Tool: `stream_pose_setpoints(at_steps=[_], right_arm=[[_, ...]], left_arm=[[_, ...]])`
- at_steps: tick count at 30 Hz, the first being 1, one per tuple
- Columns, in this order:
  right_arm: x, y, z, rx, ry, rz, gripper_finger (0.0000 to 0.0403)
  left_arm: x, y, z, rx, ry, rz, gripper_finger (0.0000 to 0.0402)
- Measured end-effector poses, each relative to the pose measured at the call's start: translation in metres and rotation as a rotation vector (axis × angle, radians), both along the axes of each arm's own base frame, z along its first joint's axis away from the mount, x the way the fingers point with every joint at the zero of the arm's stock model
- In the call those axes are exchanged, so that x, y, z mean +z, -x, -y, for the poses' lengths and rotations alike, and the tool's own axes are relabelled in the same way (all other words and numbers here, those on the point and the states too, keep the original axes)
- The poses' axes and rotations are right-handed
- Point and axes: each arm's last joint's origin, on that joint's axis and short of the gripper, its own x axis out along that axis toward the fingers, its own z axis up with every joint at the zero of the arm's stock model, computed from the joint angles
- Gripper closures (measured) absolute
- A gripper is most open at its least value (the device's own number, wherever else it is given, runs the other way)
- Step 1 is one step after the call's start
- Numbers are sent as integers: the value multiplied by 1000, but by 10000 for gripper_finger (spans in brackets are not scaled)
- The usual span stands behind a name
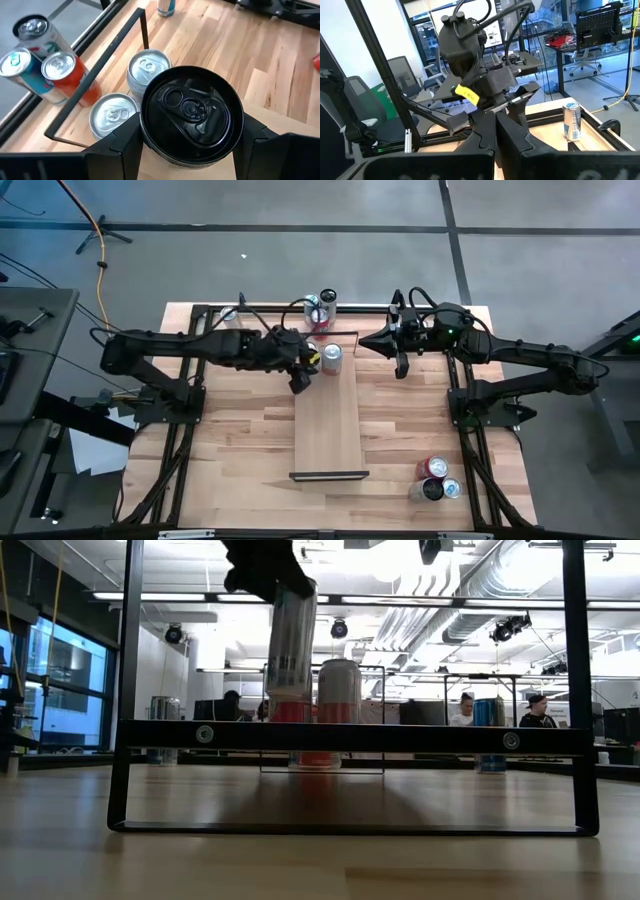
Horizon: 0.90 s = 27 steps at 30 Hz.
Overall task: Place canned beverage on shelf
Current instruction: Put the left white pink soda can on the shelf
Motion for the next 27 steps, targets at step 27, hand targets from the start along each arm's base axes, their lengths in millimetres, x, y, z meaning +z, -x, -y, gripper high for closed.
stream_pose_setpoints(at_steps=[27], right_arm=[[-4,0,0,0,-13,-44,403]], left_arm=[[-53,13,9,-10,-31,77,200]])
